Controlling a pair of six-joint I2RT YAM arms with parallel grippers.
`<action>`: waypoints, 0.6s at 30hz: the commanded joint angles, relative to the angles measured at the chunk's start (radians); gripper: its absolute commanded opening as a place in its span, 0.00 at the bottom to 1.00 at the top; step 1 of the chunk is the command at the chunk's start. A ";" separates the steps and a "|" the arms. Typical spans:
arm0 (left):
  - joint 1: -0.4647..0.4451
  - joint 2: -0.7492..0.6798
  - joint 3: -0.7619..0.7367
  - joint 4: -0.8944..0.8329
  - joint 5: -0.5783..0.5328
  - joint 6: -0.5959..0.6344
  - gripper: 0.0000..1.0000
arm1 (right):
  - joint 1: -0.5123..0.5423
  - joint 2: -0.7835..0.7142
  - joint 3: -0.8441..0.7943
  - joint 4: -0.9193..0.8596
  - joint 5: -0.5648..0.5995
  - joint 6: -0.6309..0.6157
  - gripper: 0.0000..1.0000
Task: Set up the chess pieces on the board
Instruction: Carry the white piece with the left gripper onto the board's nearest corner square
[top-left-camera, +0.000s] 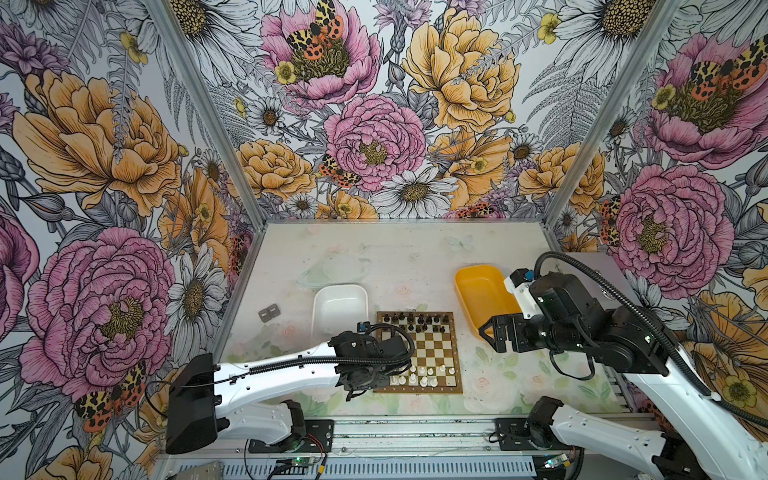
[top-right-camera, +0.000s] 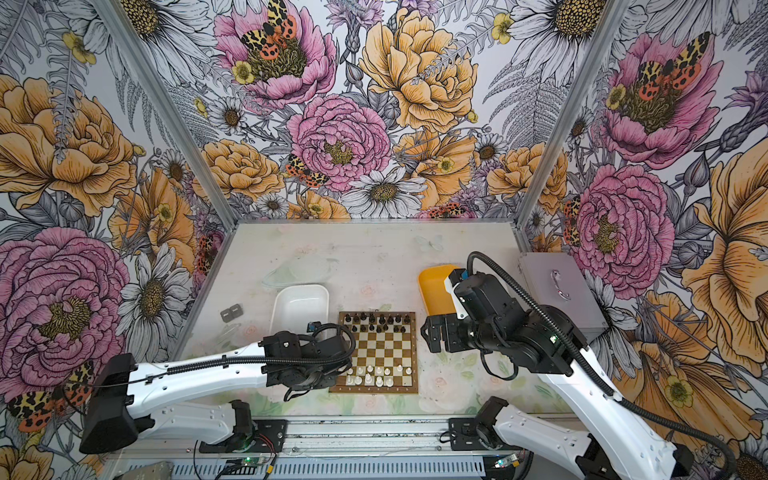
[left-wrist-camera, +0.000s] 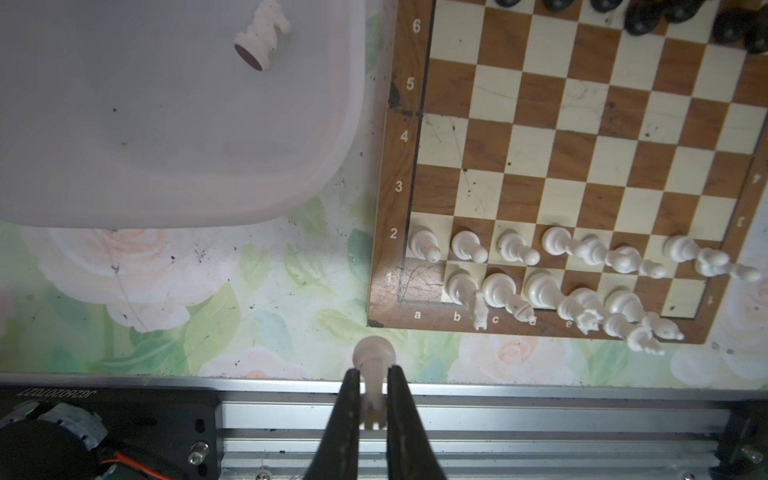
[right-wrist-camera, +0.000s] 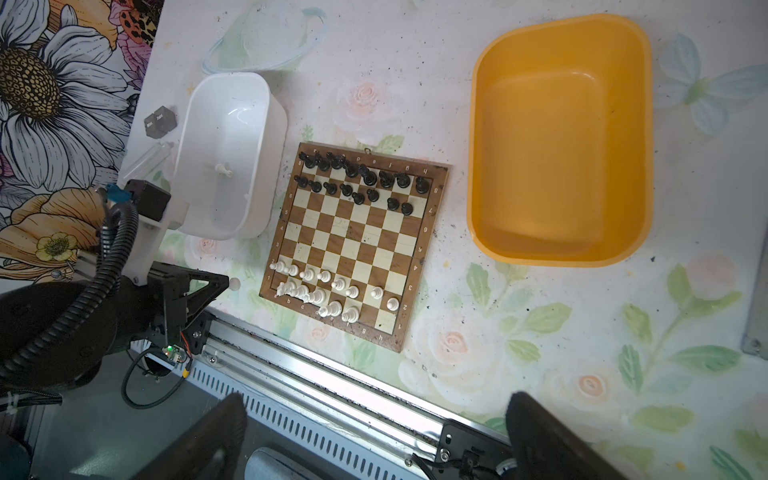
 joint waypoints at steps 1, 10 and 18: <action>-0.003 0.006 -0.022 0.084 -0.032 -0.041 0.05 | 0.007 -0.022 -0.014 -0.012 -0.006 -0.011 1.00; -0.008 0.076 -0.058 0.173 -0.008 -0.031 0.05 | 0.007 -0.037 -0.012 -0.033 0.008 -0.008 1.00; 0.011 0.121 -0.060 0.203 0.007 -0.001 0.05 | 0.007 -0.041 -0.006 -0.044 0.024 -0.005 1.00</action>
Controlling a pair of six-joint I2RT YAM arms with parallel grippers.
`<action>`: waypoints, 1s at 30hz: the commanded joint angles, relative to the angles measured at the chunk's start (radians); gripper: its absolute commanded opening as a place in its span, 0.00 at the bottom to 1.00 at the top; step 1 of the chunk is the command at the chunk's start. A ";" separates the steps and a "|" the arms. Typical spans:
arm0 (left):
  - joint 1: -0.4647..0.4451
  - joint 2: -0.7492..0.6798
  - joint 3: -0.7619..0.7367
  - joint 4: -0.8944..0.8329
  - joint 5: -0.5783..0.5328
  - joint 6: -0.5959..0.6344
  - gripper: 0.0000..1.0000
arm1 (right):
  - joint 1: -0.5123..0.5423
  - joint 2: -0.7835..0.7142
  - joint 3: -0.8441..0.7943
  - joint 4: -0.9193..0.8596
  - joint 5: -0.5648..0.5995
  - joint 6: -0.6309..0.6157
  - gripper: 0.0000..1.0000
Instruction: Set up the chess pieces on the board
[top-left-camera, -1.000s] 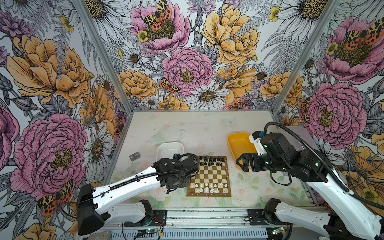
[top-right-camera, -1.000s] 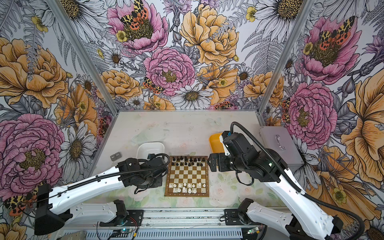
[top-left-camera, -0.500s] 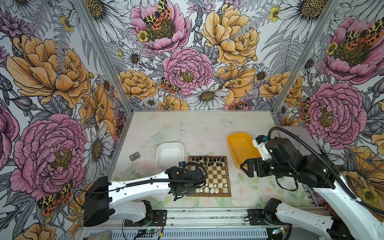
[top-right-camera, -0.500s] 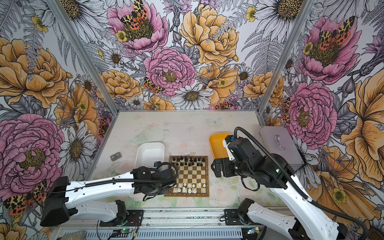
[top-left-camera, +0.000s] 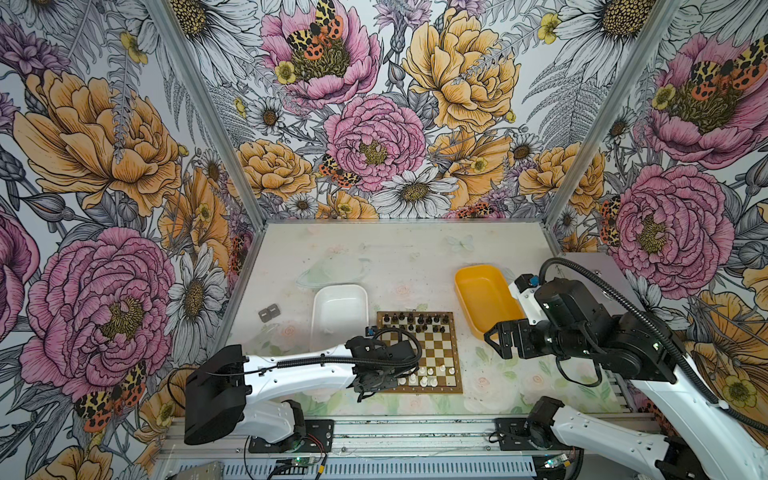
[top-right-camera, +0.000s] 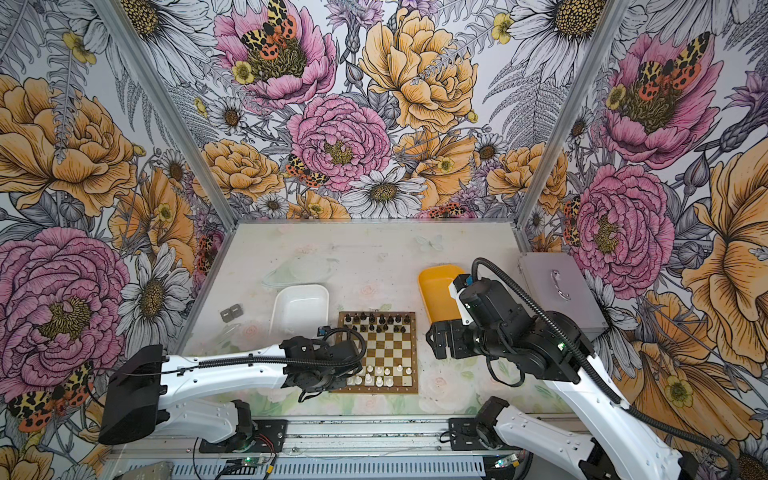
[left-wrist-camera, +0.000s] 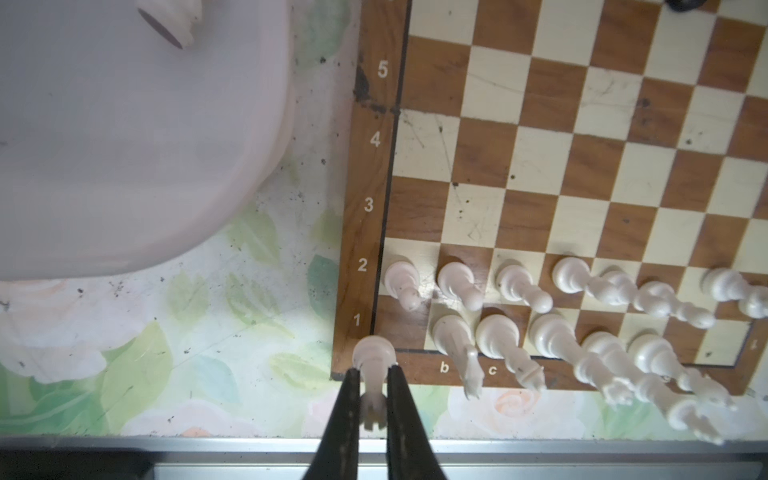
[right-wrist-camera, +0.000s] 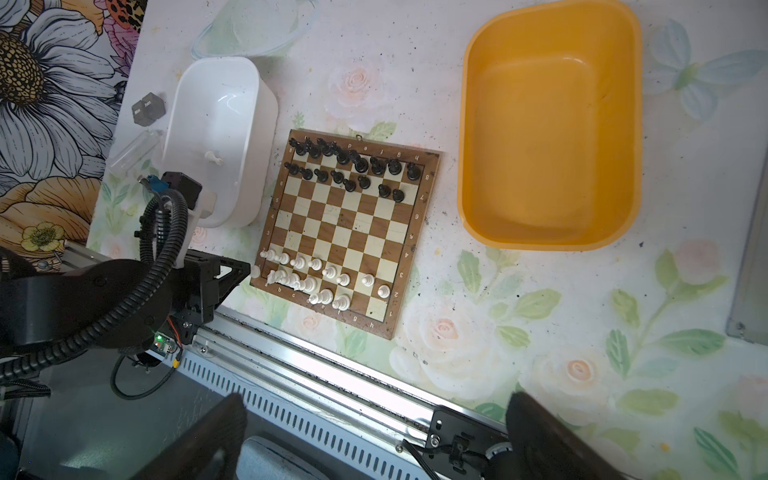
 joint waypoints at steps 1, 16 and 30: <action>0.015 0.012 0.003 0.032 0.006 0.007 0.05 | 0.006 -0.011 0.011 -0.010 0.020 0.000 1.00; 0.035 0.058 0.030 0.038 0.012 0.056 0.05 | 0.005 -0.025 -0.005 -0.010 0.027 0.016 1.00; 0.038 0.083 0.051 0.038 0.055 0.073 0.05 | 0.005 -0.034 -0.007 -0.015 0.034 0.019 1.00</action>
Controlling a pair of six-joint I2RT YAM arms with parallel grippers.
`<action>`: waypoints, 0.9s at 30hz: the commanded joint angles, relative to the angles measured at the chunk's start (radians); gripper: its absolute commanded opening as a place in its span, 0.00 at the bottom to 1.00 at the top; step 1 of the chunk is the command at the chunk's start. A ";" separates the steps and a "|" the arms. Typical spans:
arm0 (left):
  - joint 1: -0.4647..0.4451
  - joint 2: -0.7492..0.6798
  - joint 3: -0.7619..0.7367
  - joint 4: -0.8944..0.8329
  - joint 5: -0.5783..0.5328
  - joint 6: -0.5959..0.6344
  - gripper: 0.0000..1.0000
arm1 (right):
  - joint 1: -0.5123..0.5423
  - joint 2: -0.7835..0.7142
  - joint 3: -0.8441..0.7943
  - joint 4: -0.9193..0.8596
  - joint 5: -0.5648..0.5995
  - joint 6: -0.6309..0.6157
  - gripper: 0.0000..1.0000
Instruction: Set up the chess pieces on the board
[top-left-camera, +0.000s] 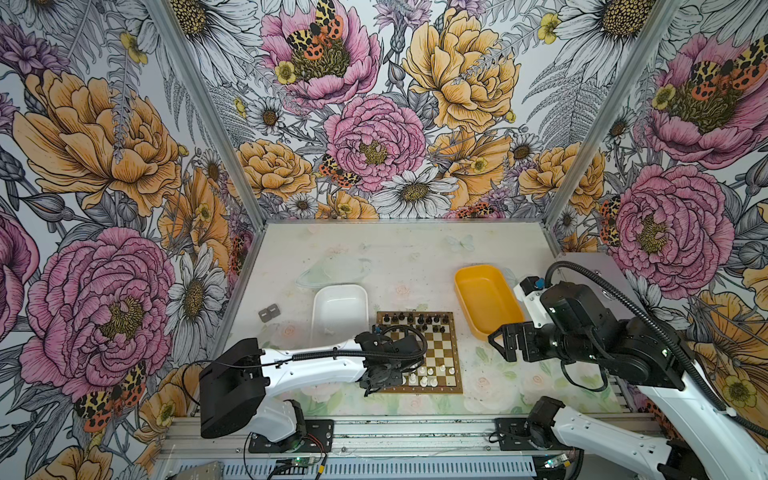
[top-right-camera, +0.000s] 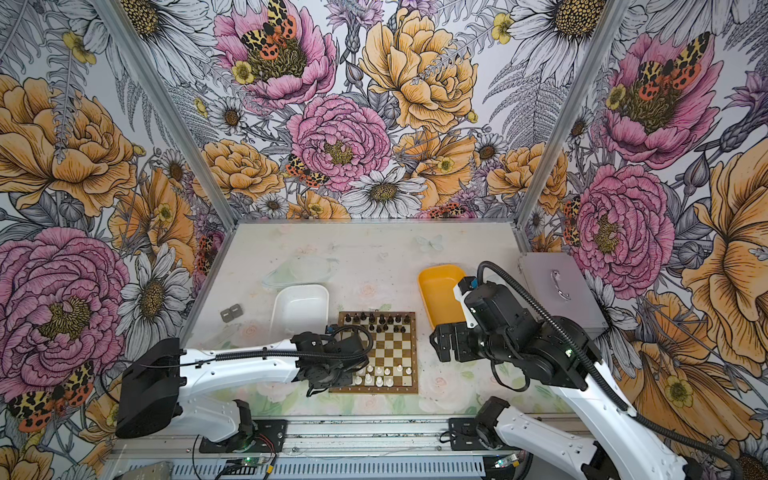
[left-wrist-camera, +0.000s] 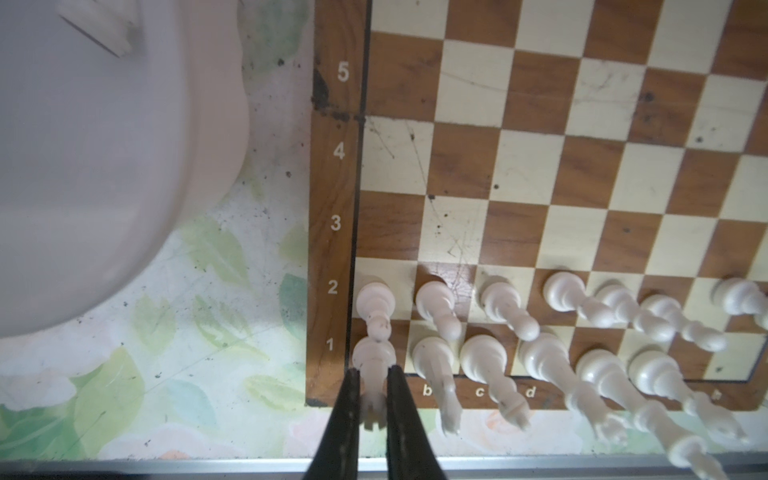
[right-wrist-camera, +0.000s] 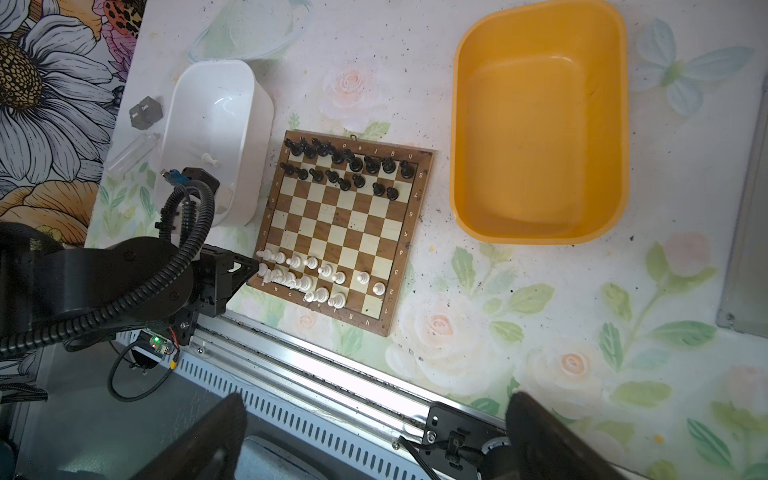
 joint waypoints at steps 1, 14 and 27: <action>0.010 0.005 0.015 0.012 0.017 0.012 0.05 | 0.005 -0.009 0.000 -0.002 0.023 0.011 1.00; 0.007 0.007 0.017 0.010 0.023 0.014 0.16 | 0.005 -0.012 -0.001 -0.001 0.023 0.009 1.00; 0.016 -0.049 0.060 -0.056 -0.012 0.019 0.31 | 0.005 -0.001 0.010 -0.002 0.028 0.007 1.00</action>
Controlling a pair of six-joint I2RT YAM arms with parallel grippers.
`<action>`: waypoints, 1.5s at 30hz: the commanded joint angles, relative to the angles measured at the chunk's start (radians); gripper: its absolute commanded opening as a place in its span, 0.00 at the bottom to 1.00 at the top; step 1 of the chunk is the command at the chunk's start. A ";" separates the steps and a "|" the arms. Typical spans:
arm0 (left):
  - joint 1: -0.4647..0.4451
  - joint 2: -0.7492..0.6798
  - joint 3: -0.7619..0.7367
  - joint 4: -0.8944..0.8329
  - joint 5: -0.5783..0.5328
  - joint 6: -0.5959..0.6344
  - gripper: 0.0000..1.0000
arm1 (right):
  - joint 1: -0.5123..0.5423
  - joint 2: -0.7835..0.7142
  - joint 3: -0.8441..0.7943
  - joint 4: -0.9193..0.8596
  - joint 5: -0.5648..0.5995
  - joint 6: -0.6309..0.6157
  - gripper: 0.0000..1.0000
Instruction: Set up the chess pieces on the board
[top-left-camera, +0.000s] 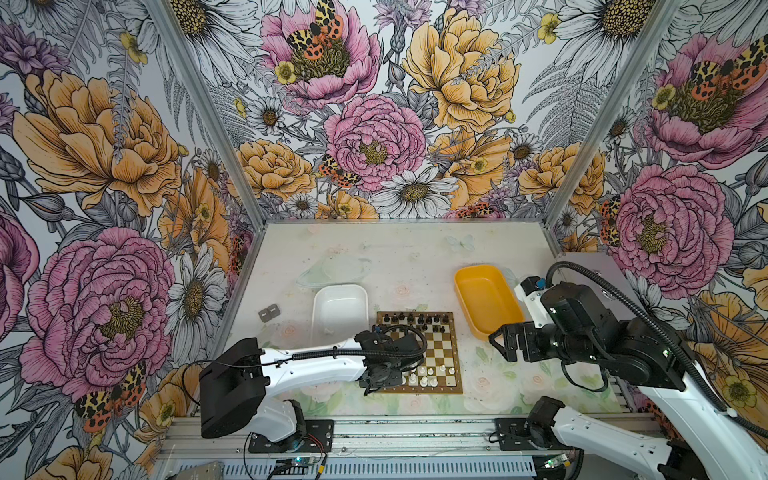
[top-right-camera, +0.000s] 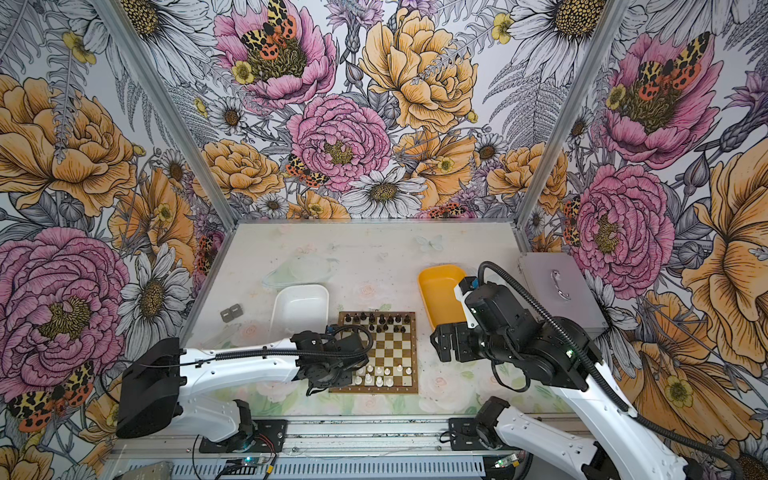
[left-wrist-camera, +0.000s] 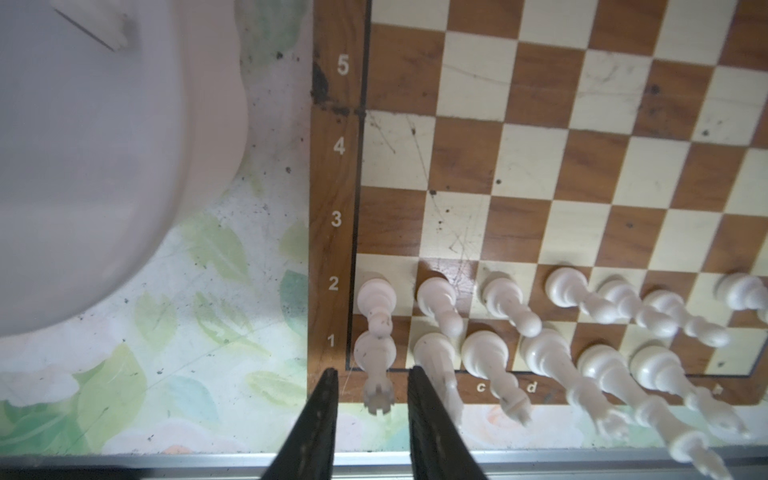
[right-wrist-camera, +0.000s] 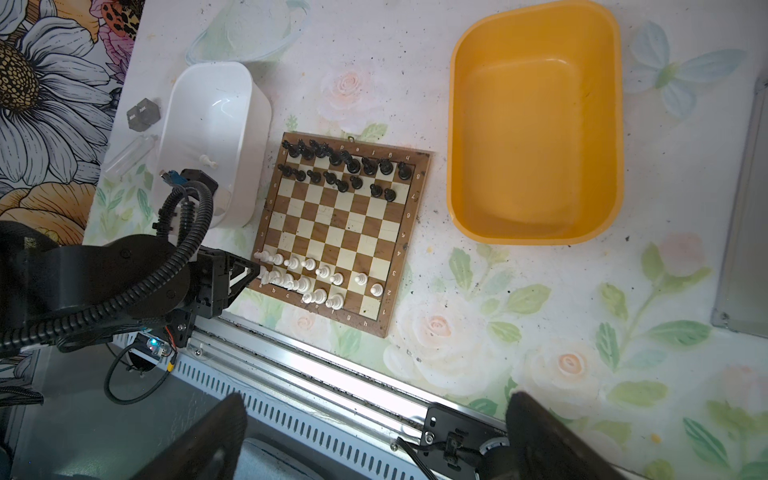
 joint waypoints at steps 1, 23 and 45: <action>0.009 -0.057 0.056 -0.054 -0.026 0.007 0.32 | 0.005 0.004 0.014 -0.003 0.022 0.005 1.00; 0.656 -0.274 0.045 -0.308 -0.108 0.143 0.34 | -0.012 0.230 0.083 0.160 -0.007 -0.054 1.00; 0.741 0.104 0.147 -0.148 -0.143 0.146 0.34 | -0.099 0.256 0.028 0.278 -0.087 -0.078 1.00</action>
